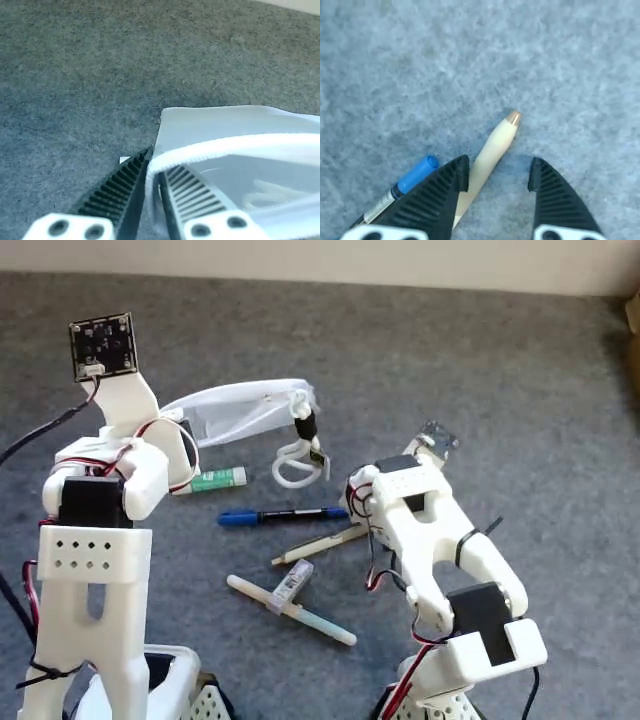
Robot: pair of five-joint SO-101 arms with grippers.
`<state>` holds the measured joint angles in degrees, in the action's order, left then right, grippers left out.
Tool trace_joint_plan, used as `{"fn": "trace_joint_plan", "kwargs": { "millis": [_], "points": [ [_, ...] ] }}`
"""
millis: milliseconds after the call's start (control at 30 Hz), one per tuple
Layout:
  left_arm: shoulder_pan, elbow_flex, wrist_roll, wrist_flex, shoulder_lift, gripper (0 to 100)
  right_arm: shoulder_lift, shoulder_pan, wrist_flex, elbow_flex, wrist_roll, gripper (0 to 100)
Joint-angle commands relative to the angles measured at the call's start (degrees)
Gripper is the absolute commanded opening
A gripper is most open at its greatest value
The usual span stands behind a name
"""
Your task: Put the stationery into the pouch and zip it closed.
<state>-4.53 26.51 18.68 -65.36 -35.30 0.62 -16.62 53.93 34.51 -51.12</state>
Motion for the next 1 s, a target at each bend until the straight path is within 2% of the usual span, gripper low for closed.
{"fn": "trace_joint_plan", "kwargs": {
  "millis": [0,267,467,700,967],
  "points": [
    [-0.6,0.7,0.8,0.6,0.9,1,-0.3,3.6,-0.1,-3.2,-0.4,19.0],
    [-0.6,0.8,0.8,0.5,0.9,1,6.5,5.7,0.0,-8.1,-0.1,19.0],
    [-0.6,0.8,0.8,0.4,0.9,1,11.8,5.7,7.9,-16.0,0.0,18.7],
    [-0.6,0.8,0.8,0.4,0.9,1,11.8,5.7,8.7,-17.6,0.8,1.2],
    [-0.6,0.8,0.8,0.4,0.9,1,11.6,5.8,10.9,-18.2,3.3,0.3]
  ]
}}
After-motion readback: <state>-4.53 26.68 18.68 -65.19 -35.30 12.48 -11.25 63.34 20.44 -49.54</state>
